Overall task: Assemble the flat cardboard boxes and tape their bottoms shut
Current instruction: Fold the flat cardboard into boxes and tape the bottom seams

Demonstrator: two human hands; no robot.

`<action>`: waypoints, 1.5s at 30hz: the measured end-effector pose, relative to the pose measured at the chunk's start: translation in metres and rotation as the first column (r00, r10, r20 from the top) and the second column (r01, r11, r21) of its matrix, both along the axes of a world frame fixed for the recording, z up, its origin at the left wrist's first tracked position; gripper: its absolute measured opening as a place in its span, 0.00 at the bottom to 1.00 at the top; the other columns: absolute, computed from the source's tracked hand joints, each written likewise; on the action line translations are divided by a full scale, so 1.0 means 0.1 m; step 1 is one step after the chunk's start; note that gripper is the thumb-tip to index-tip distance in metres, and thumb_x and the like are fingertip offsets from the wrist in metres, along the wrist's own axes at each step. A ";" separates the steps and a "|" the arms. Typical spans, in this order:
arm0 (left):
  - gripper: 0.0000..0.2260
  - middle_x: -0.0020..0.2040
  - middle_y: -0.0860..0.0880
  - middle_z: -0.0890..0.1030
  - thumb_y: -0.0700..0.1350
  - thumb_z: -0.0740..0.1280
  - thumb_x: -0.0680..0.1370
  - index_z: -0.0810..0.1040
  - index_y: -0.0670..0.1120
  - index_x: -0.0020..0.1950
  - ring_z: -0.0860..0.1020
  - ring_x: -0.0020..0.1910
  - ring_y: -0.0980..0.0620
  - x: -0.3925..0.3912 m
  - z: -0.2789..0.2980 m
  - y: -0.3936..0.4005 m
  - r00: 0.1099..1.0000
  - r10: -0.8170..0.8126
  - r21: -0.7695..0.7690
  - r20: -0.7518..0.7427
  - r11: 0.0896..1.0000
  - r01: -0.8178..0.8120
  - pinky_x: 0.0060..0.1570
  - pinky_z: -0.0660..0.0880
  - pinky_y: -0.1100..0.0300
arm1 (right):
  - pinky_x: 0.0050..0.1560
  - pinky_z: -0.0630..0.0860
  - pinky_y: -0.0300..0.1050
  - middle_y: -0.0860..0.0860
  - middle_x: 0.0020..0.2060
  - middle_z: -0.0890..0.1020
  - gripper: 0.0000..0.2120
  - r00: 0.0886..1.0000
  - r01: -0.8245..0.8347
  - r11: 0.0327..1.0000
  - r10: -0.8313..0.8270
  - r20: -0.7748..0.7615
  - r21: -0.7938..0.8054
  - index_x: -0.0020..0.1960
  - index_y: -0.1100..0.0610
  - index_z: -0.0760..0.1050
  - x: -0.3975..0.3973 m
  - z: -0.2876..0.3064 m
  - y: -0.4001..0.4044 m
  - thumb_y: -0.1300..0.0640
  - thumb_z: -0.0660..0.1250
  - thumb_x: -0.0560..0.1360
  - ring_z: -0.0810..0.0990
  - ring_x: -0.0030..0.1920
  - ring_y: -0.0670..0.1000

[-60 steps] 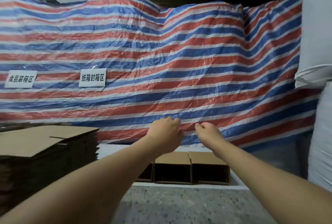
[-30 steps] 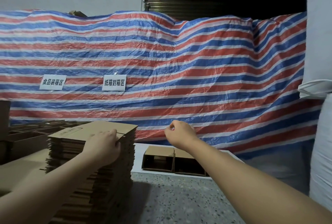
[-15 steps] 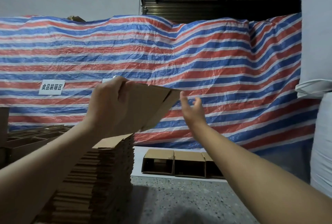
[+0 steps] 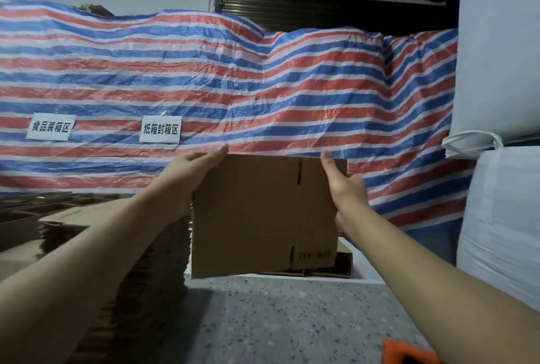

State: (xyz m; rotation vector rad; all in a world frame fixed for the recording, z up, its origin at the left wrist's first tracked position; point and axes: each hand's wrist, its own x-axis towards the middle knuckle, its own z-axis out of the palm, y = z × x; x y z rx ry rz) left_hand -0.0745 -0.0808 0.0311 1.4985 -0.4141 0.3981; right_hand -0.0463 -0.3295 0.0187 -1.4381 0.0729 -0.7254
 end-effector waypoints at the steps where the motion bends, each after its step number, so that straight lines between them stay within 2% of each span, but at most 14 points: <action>1: 0.22 0.51 0.45 0.85 0.57 0.75 0.69 0.81 0.47 0.57 0.83 0.52 0.47 0.04 -0.10 0.00 0.997 -0.050 0.044 -0.066 0.998 0.053 0.53 0.78 0.50 | 0.69 0.71 0.60 0.52 0.69 0.74 0.41 0.999 0.032 0.999 -0.033 -0.034 -0.017 0.73 0.53 0.65 -0.05 -0.12 -0.02 0.28 0.67 0.70 0.74 0.67 0.59; 6: 0.21 0.49 0.46 0.86 0.55 0.76 0.68 0.82 0.46 0.57 0.85 0.49 0.48 0.14 -0.82 -0.07 0.975 -0.099 0.101 -0.199 0.987 0.121 0.54 0.79 0.49 | 0.69 0.72 0.61 0.53 0.67 0.77 0.37 0.980 -0.008 1.000 0.013 -0.198 0.027 0.71 0.55 0.69 -0.24 -0.88 -0.18 0.33 0.70 0.72 0.76 0.66 0.60; 10: 0.22 0.46 0.43 0.86 0.55 0.76 0.67 0.83 0.44 0.55 0.85 0.46 0.46 0.17 -1.34 -0.16 0.961 -0.080 0.071 -0.265 0.992 0.102 0.43 0.82 0.53 | 0.65 0.75 0.64 0.56 0.58 0.83 0.29 0.957 -0.061 0.995 0.082 -0.280 0.083 0.68 0.56 0.73 -0.29 -1.35 -0.28 0.38 0.71 0.75 0.81 0.59 0.60; 13: 0.21 0.44 0.43 0.86 0.55 0.76 0.66 0.83 0.43 0.53 0.85 0.44 0.46 0.16 -1.60 -0.22 0.956 -0.048 0.049 -0.289 0.997 0.065 0.47 0.81 0.51 | 0.69 0.71 0.66 0.58 0.67 0.77 0.36 0.933 -0.073 0.992 0.104 -0.343 0.103 0.74 0.56 0.68 -0.29 -1.59 -0.29 0.37 0.69 0.75 0.76 0.67 0.62; 16: 0.20 0.44 0.43 0.86 0.56 0.76 0.66 0.84 0.43 0.50 0.85 0.44 0.47 0.15 -1.64 -0.18 0.949 -0.070 0.063 -0.306 0.994 0.094 0.44 0.81 0.53 | 0.69 0.71 0.65 0.57 0.68 0.77 0.37 0.938 -0.079 0.991 0.111 -0.328 0.111 0.75 0.56 0.67 -0.28 -1.63 -0.30 0.36 0.69 0.74 0.75 0.67 0.62; 20: 0.19 0.43 0.44 0.85 0.59 0.74 0.67 0.87 0.45 0.47 0.84 0.40 0.51 0.16 -1.41 -0.04 0.938 -0.122 0.296 -0.326 0.929 0.224 0.37 0.77 0.62 | 0.68 0.72 0.64 0.58 0.65 0.79 0.33 0.937 -0.078 0.992 0.106 -0.334 0.097 0.72 0.57 0.70 -0.27 -1.57 -0.33 0.39 0.70 0.74 0.77 0.64 0.61; 23: 0.25 0.45 0.42 0.85 0.61 0.68 0.73 0.85 0.40 0.52 0.82 0.41 0.50 0.20 -1.26 -0.01 0.929 -0.127 0.321 -0.347 0.915 0.245 0.41 0.76 0.60 | 0.67 0.72 0.64 0.57 0.63 0.80 0.32 0.937 -0.077 0.993 0.101 -0.333 0.086 0.71 0.57 0.70 -0.27 -1.58 -0.33 0.40 0.70 0.74 0.78 0.63 0.61; 25: 0.20 0.47 0.41 0.84 0.55 0.67 0.78 0.84 0.39 0.54 0.82 0.41 0.50 0.23 -1.21 -0.05 0.910 -0.146 0.312 -0.387 0.908 0.279 0.41 0.77 0.60 | 0.67 0.72 0.64 0.57 0.62 0.80 0.31 0.941 -0.086 0.993 0.109 -0.320 0.086 0.70 0.56 0.71 -0.27 -1.59 -0.32 0.39 0.69 0.74 0.78 0.62 0.60; 30: 0.12 0.48 0.42 0.84 0.47 0.67 0.78 0.84 0.42 0.56 0.83 0.41 0.49 0.19 -1.22 -0.18 0.820 -0.211 0.169 -0.532 0.923 0.347 0.42 0.80 0.57 | 0.70 0.68 0.67 0.56 0.70 0.75 0.37 0.952 -0.109 0.988 0.136 -0.274 0.113 0.76 0.55 0.66 -0.27 -1.62 -0.28 0.35 0.67 0.75 0.73 0.70 0.61; 34: 0.12 0.54 0.41 0.84 0.42 0.62 0.81 0.83 0.48 0.59 0.83 0.45 0.49 0.13 -1.19 -0.25 0.816 -0.266 0.019 -0.513 0.947 0.320 0.45 0.81 0.54 | 0.65 0.74 0.63 0.53 0.57 0.84 0.23 0.954 -0.200 0.980 0.199 -0.223 0.016 0.65 0.52 0.77 -0.32 -1.56 -0.33 0.38 0.60 0.79 0.80 0.61 0.57; 37: 0.14 0.57 0.39 0.83 0.40 0.60 0.80 0.83 0.48 0.58 0.81 0.46 0.48 0.09 -1.22 -0.32 0.811 -0.339 -0.060 -0.477 0.933 0.355 0.48 0.79 0.52 | 0.57 0.79 0.57 0.58 0.50 0.86 0.25 0.918 -0.351 0.936 0.335 -0.211 -0.039 0.58 0.54 0.81 -0.36 -1.51 -0.42 0.38 0.56 0.79 0.84 0.55 0.57; 39: 0.13 0.53 0.39 0.84 0.42 0.61 0.81 0.81 0.48 0.61 0.81 0.44 0.48 0.07 -1.31 -0.40 0.824 -0.283 -0.081 -0.491 0.957 0.280 0.47 0.79 0.51 | 0.61 0.76 0.60 0.64 0.53 0.83 0.27 0.898 -0.405 0.913 0.387 -0.210 -0.051 0.62 0.58 0.79 -0.36 -1.54 -0.48 0.39 0.56 0.79 0.83 0.55 0.58; 41: 0.12 0.45 0.42 0.85 0.49 0.63 0.82 0.81 0.45 0.60 0.83 0.38 0.49 0.07 -1.48 -0.47 0.819 -0.261 -0.121 -0.510 0.965 0.232 0.37 0.81 0.56 | 0.62 0.75 0.59 0.62 0.54 0.84 0.26 0.887 -0.428 0.904 0.419 -0.196 -0.009 0.64 0.58 0.79 -0.34 -1.61 -0.54 0.41 0.54 0.81 0.82 0.56 0.58; 45: 0.24 0.39 0.44 0.85 0.61 0.58 0.80 0.88 0.49 0.42 0.84 0.35 0.50 0.10 -1.73 -0.57 0.826 -0.262 -0.237 -0.499 0.958 0.162 0.32 0.79 0.59 | 0.63 0.76 0.57 0.57 0.54 0.86 0.26 0.879 -0.440 0.898 0.436 -0.193 0.027 0.61 0.52 0.82 -0.28 -1.67 -0.56 0.37 0.54 0.81 0.83 0.59 0.58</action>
